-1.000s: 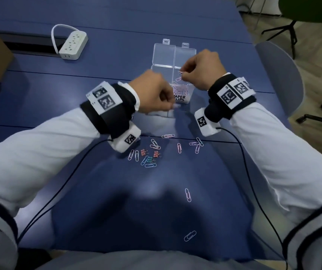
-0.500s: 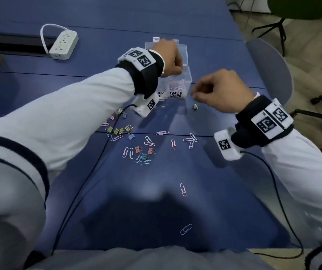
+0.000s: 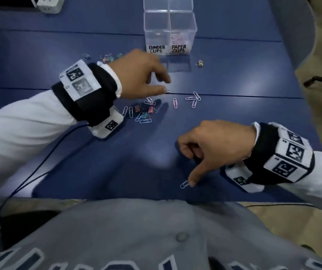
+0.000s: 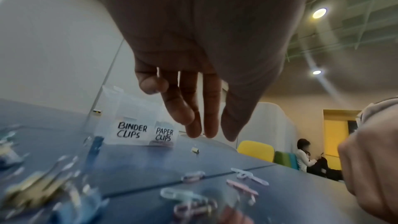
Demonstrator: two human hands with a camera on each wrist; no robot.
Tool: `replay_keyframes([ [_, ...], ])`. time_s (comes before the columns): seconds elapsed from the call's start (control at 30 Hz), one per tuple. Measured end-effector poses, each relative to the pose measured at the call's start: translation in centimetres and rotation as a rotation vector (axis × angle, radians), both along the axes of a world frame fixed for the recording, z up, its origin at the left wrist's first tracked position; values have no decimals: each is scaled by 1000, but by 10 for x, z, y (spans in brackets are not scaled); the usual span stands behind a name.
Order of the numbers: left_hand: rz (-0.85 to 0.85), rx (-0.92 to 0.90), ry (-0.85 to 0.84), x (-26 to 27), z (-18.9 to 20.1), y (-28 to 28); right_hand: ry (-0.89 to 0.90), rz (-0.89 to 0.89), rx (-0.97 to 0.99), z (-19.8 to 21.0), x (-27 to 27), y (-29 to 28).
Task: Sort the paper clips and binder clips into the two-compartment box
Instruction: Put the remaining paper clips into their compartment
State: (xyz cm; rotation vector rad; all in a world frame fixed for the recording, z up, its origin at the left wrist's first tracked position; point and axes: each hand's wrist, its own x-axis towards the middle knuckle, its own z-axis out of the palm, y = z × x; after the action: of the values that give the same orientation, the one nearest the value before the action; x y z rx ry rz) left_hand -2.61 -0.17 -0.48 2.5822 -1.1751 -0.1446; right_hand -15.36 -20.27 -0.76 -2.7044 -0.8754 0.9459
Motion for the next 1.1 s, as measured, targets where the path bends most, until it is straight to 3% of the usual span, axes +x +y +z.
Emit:
replay_keyframes([
  [0.13, 41, -20, 15, -4, -11, 8, -51, 24, -30, -10, 0, 9],
  [0.43, 17, 61, 103, 1, -15, 14, -139, -367, 98, -10, 61, -16],
  [0.77, -37, 112, 172, 6, -16, 28, -358, -484, 147, -11, 95, -31],
  [0.97, 25, 97, 250, 16, -16, 42, -297, -467, 43, -10, 95, -25],
  [1.1, 32, 63, 283, 17, -12, 47, -277, -348, 60, -7, 89, -2],
])
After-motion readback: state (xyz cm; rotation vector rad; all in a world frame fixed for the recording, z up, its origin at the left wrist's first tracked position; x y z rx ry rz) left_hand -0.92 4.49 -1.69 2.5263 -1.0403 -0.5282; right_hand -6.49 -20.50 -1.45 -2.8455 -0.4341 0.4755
